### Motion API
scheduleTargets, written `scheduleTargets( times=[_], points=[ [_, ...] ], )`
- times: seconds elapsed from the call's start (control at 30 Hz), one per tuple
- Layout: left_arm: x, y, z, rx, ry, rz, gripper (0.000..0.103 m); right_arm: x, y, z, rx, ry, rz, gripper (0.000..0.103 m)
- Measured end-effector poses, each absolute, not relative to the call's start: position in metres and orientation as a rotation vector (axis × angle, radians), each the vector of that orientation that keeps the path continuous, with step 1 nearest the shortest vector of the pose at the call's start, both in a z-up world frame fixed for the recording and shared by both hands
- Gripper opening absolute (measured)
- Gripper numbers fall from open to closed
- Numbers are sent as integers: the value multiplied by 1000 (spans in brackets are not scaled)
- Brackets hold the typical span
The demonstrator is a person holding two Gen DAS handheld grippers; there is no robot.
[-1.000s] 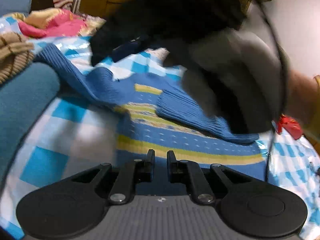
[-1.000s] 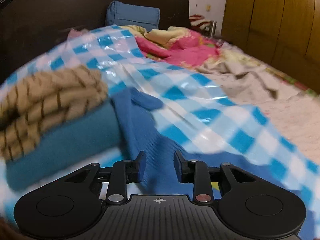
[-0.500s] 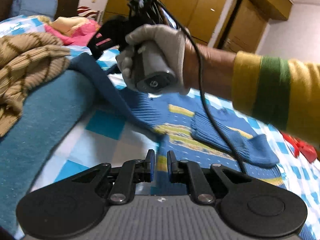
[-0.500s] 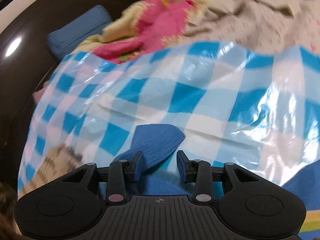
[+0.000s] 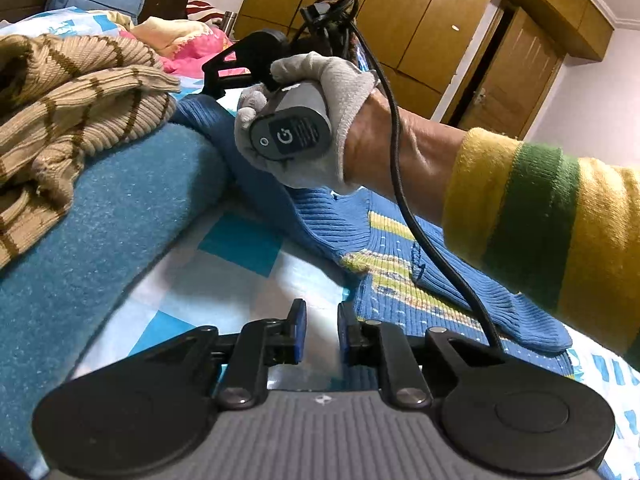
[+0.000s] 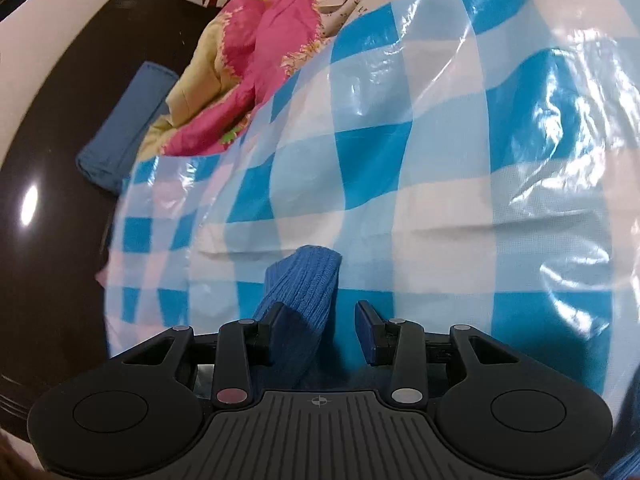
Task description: Fold small clothes
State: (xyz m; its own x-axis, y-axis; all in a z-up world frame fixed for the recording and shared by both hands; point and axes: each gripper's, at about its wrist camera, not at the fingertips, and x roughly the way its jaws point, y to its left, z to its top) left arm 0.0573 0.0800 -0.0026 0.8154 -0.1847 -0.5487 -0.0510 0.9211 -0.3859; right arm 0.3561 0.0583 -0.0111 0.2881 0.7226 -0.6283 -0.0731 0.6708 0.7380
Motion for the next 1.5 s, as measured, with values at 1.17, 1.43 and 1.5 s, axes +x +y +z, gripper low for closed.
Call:
scheduleTargets(
  times=[1.17, 1.43, 1.5],
  points=[
    [59, 44, -3, -274, 592, -102, 28, 297, -49, 104, 634, 781, 630, 11],
    [53, 8, 4, -166, 601, -166, 29, 217, -213, 115, 651, 623, 335, 11],
    [54, -3, 6, -128, 609, -174, 29, 202, -247, 99, 681, 624, 261, 11]
  ],
)
